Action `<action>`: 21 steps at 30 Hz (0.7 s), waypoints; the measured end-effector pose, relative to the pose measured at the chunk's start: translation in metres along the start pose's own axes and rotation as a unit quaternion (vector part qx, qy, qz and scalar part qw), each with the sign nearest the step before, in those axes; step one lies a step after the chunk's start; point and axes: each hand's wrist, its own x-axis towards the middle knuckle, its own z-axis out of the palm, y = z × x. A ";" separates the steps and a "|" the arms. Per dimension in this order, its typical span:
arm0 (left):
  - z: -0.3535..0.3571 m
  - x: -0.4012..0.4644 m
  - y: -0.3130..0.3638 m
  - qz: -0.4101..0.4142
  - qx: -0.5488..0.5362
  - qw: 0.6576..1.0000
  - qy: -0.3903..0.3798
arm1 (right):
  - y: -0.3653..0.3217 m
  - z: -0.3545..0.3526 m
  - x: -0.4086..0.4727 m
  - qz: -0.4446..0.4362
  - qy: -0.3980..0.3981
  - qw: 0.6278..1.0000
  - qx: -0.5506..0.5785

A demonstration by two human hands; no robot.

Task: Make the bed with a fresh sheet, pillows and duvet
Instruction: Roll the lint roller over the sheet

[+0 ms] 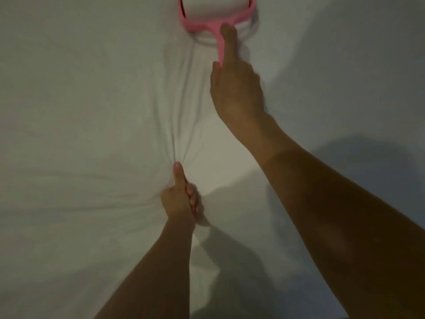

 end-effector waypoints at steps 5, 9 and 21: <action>0.002 0.008 0.000 -0.008 -0.010 1.000 -0.004 | -0.020 -0.016 0.066 -0.013 0.020 1.000 -0.003; 0.003 0.009 0.001 -0.010 -0.002 1.000 -0.008 | -0.024 -0.020 0.084 -0.010 0.021 1.000 -0.021; -0.005 0.000 -0.002 0.047 0.002 0.997 -0.066 | 0.023 -0.014 -0.061 0.005 -0.024 1.000 0.000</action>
